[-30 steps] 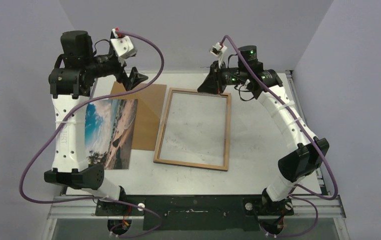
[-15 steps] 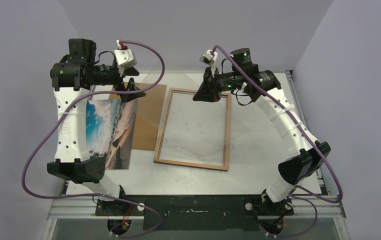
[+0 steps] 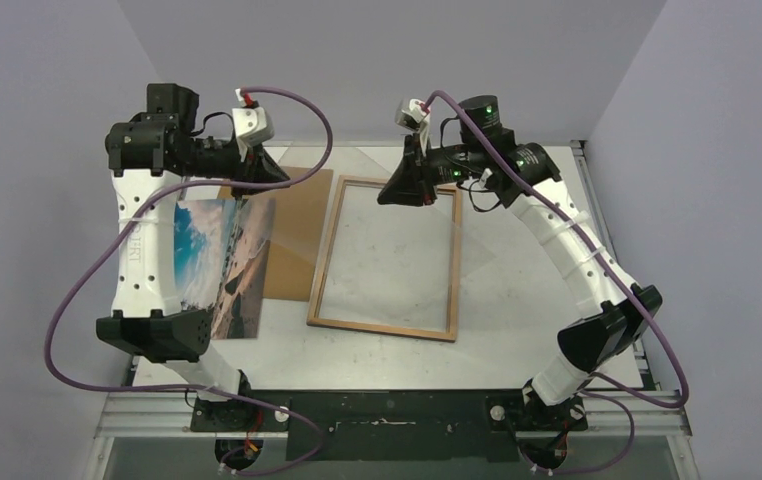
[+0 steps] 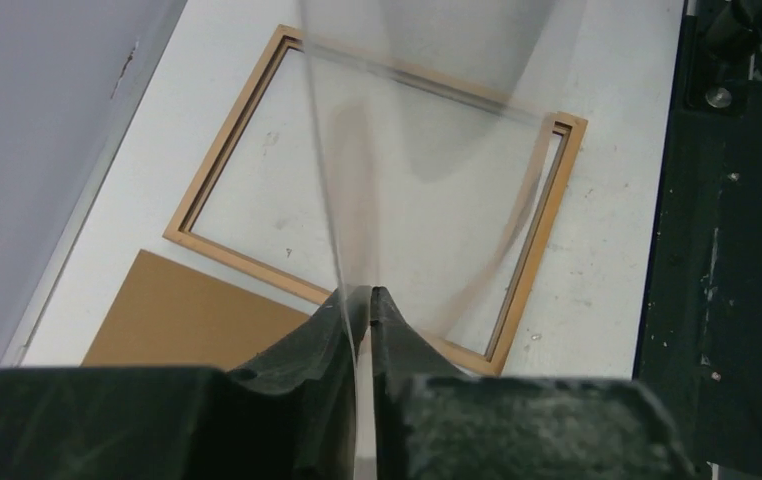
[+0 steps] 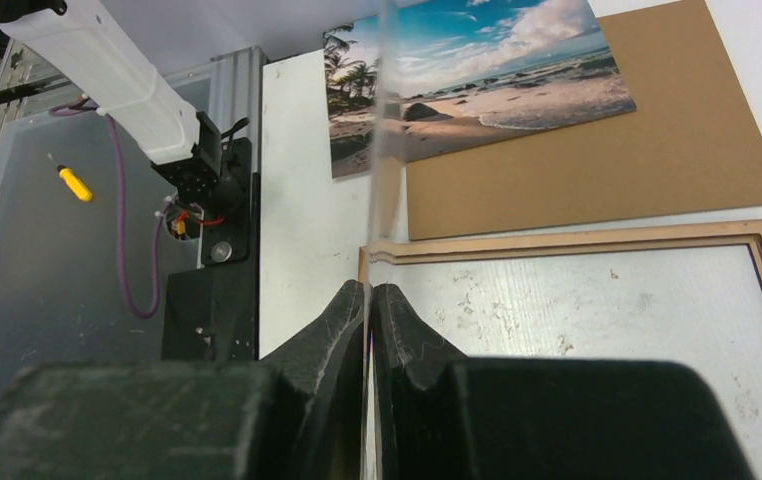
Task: Put the photo into the frame
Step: Adjust the photo frame item.
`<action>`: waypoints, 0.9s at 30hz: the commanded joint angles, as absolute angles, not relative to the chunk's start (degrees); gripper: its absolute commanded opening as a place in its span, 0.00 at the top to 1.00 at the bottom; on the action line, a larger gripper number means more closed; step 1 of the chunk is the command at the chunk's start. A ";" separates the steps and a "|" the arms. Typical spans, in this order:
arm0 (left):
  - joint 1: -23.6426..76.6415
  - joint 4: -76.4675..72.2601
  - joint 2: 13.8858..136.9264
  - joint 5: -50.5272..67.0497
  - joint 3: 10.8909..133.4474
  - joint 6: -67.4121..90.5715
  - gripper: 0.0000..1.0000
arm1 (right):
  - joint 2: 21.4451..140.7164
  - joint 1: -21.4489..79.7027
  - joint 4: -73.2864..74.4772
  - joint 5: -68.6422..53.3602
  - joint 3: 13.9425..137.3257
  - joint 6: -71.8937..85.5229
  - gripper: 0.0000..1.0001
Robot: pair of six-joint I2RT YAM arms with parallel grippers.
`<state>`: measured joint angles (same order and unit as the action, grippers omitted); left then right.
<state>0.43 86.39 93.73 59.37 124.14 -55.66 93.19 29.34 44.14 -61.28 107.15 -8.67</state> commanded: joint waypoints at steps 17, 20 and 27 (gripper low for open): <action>-8.36 15.84 78.44 79.88 105.99 8.45 1.00 | 83.64 4.40 -37.36 -57.80 71.50 43.74 0.06; -8.74 -30.96 75.44 81.94 93.67 44.88 1.00 | 85.28 1.81 -45.51 -56.65 67.04 51.95 0.05; -8.48 -31.52 77.65 79.62 95.63 50.81 1.00 | 91.73 9.44 -68.83 -55.74 54.95 64.27 0.08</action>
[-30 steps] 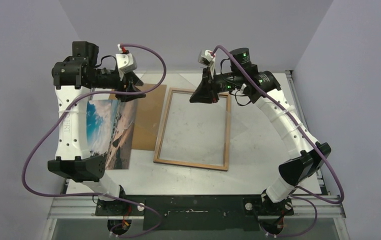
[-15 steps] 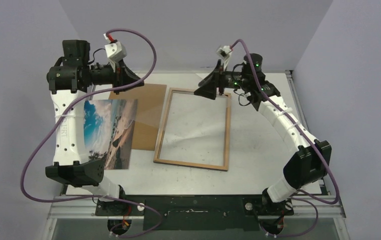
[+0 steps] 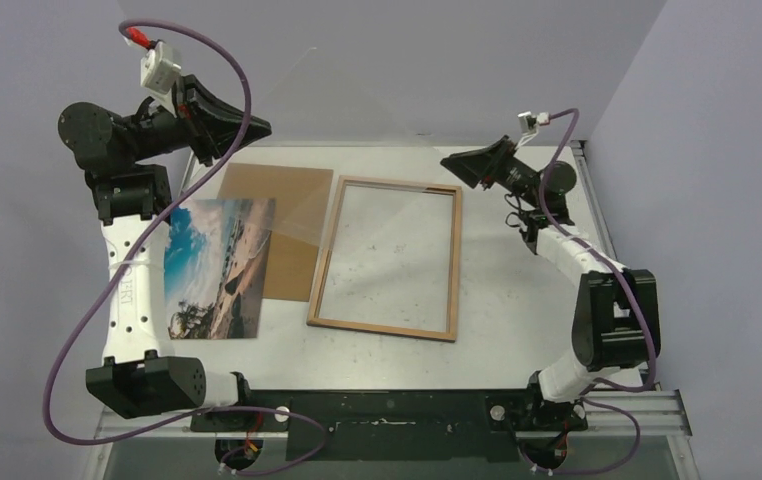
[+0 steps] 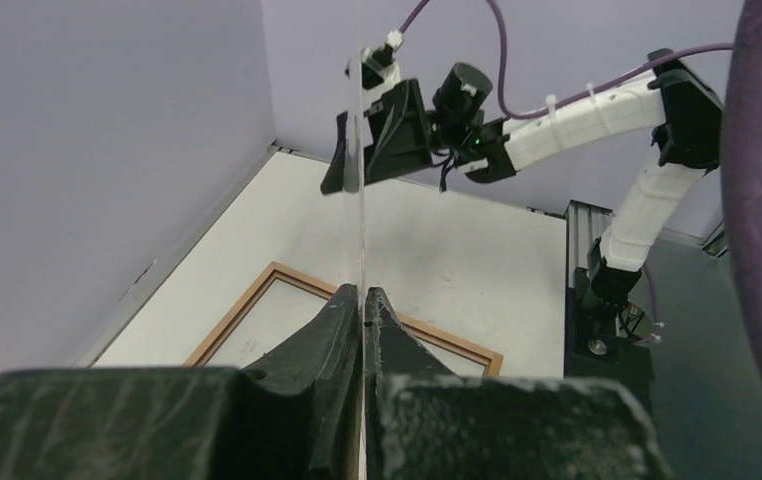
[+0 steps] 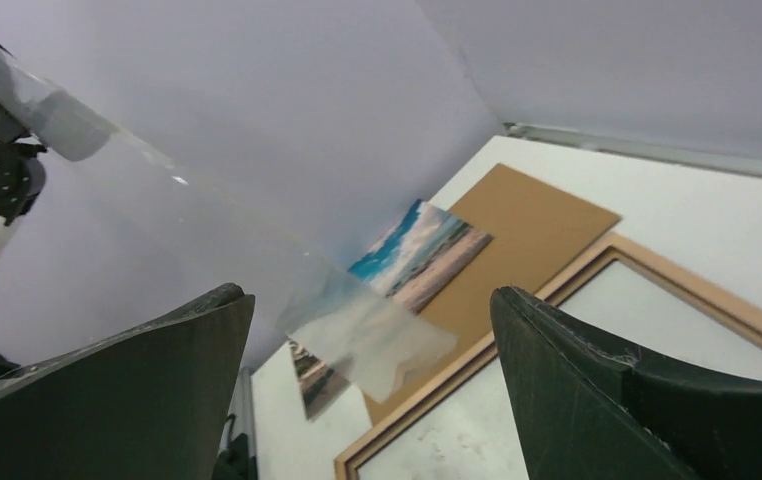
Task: Put the photo into the frame
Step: Adjust the photo frame item.
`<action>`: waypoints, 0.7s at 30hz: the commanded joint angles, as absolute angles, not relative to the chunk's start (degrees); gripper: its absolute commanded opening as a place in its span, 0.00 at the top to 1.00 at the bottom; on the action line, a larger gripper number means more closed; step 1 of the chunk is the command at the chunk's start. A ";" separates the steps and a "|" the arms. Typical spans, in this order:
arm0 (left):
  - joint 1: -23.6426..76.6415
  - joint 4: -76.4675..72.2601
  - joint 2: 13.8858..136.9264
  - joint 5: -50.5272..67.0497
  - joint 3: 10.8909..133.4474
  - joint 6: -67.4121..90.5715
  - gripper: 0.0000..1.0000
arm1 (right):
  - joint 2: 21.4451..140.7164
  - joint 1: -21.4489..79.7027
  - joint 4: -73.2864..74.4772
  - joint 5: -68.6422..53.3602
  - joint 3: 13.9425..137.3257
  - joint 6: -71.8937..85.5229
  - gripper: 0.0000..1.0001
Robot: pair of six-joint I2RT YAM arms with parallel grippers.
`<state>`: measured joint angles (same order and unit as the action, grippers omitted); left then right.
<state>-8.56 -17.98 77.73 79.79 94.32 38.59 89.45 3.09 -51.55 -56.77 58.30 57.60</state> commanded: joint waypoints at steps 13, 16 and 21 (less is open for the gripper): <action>-8.17 -24.16 77.22 72.09 96.16 46.39 1.00 | 96.99 15.62 -90.87 -50.03 45.34 72.19 0.04; -8.08 -24.38 77.26 69.51 95.75 46.43 1.00 | 100.83 16.97 -101.89 -48.04 44.92 79.57 0.10; -7.41 -24.71 77.20 66.43 94.67 46.69 1.00 | 102.08 20.16 -102.13 -46.88 46.91 79.62 0.29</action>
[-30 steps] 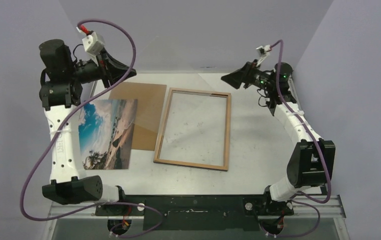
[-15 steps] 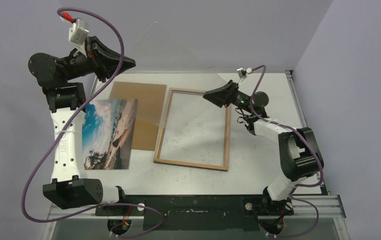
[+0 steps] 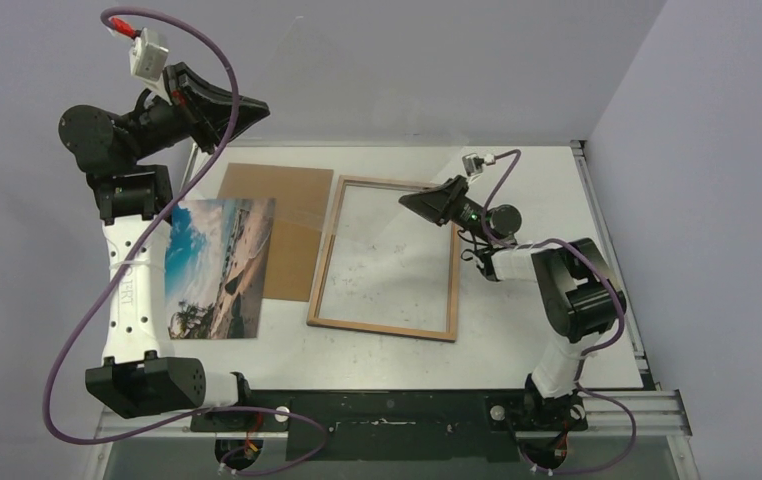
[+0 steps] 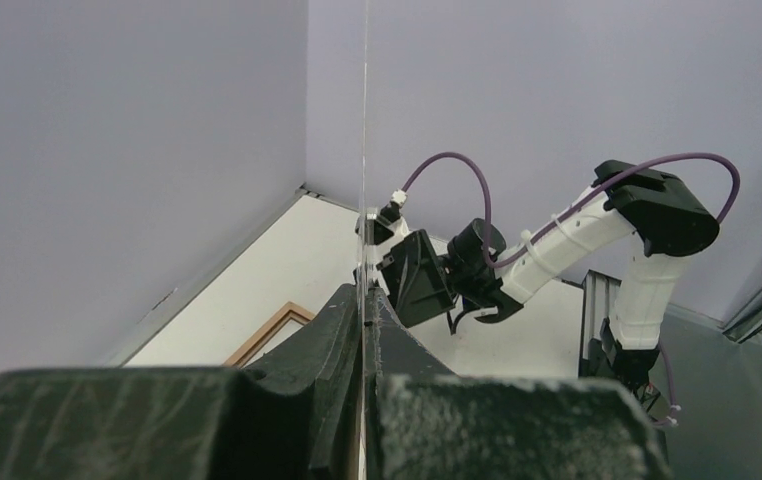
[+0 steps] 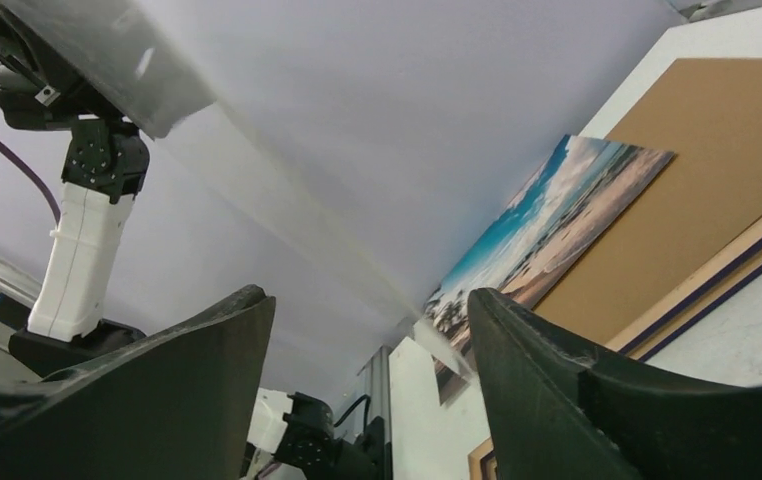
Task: Put the photo into the frame
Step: Adjust the photo frame item, then adjust the photo frame at the center of the board.
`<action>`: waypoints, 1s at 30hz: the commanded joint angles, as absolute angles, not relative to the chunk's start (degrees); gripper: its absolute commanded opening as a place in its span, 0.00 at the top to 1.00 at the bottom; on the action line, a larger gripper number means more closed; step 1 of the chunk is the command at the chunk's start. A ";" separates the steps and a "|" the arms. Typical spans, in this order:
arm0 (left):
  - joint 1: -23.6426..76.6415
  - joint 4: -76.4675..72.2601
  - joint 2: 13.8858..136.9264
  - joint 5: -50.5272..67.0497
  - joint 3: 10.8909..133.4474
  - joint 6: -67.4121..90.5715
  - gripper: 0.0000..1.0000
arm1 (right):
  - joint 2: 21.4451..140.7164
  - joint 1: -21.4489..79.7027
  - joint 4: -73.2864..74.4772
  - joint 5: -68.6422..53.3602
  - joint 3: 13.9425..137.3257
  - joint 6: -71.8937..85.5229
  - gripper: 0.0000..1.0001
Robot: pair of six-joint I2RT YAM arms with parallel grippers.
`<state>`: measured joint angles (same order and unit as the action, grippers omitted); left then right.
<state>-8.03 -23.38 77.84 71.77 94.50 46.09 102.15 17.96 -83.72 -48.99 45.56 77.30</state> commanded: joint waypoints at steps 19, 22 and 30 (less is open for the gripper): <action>1.65 45.20 90.80 36.24 102.16 1.88 0.04 | 71.89 8.27 -41.33 -47.29 50.35 52.87 0.95; 3.41 46.59 92.00 32.36 96.17 -4.63 0.04 | 67.21 7.48 -20.53 -42.21 54.83 41.99 0.95; 4.42 44.91 95.07 27.52 88.22 -18.66 0.04 | 64.78 1.39 4.69 -37.92 65.40 34.60 0.95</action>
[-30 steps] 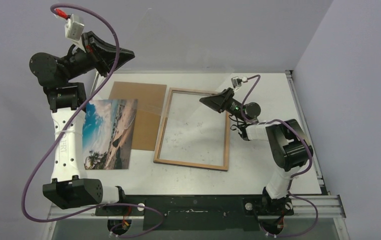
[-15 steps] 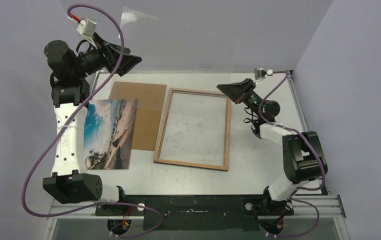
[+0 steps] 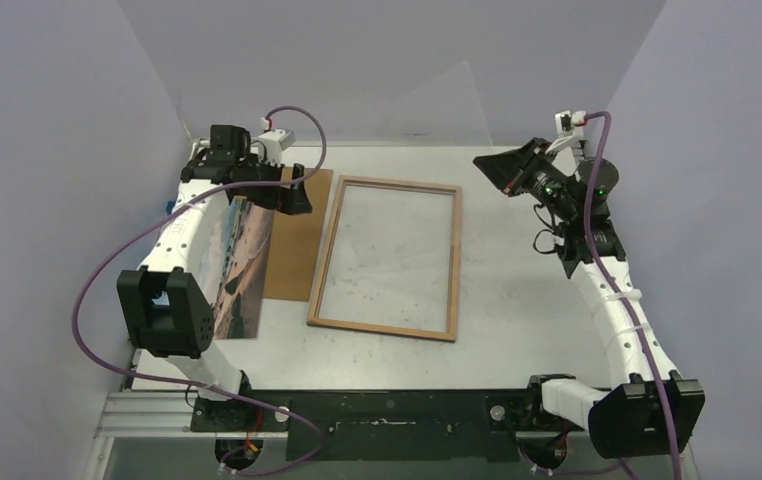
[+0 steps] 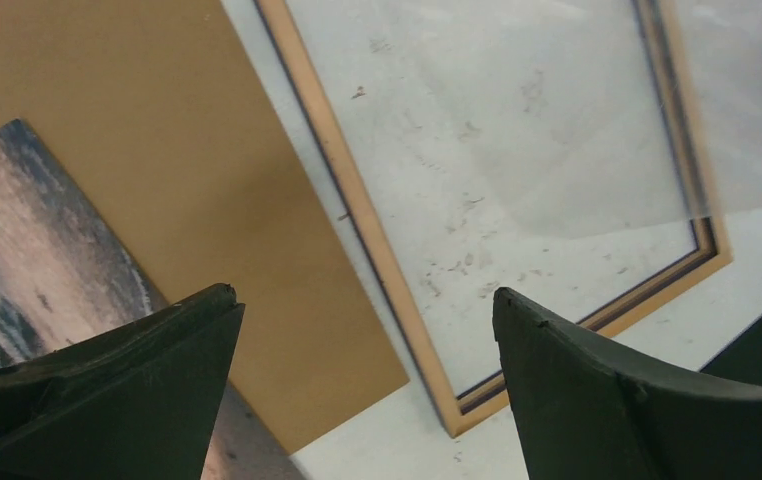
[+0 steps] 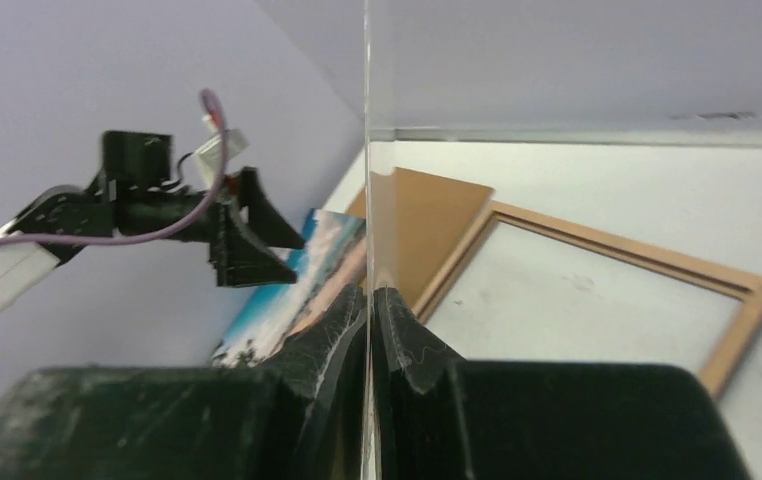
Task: Put the photo into the frame
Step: Adjust the photo frame at the center of the board.
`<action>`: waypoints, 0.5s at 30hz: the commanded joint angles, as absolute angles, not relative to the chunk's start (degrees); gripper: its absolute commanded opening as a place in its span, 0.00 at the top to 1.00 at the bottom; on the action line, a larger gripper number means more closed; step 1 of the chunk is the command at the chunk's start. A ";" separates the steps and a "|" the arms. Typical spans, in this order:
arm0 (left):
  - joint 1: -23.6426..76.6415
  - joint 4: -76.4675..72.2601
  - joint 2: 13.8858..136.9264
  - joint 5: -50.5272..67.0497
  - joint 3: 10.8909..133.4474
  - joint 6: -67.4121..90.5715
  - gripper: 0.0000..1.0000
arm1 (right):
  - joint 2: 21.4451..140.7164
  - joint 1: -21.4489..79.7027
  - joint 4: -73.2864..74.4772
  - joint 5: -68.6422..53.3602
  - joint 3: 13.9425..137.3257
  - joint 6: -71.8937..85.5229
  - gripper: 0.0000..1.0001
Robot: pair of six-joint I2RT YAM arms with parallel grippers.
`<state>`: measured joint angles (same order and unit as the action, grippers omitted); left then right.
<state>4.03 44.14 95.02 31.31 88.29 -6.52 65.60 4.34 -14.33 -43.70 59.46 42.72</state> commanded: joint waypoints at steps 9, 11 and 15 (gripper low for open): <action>13.76 35.85 88.61 18.31 68.71 -64.08 0.04 | 66.19 -2.31 13.07 -31.90 77.10 37.30 0.95; 15.22 34.87 87.84 17.23 65.42 -76.44 0.04 | 66.94 -2.41 13.20 -31.31 78.86 37.88 0.95; 16.60 34.42 89.36 17.49 64.00 -94.50 0.04 | 67.62 -2.38 11.58 -31.23 81.13 39.86 0.95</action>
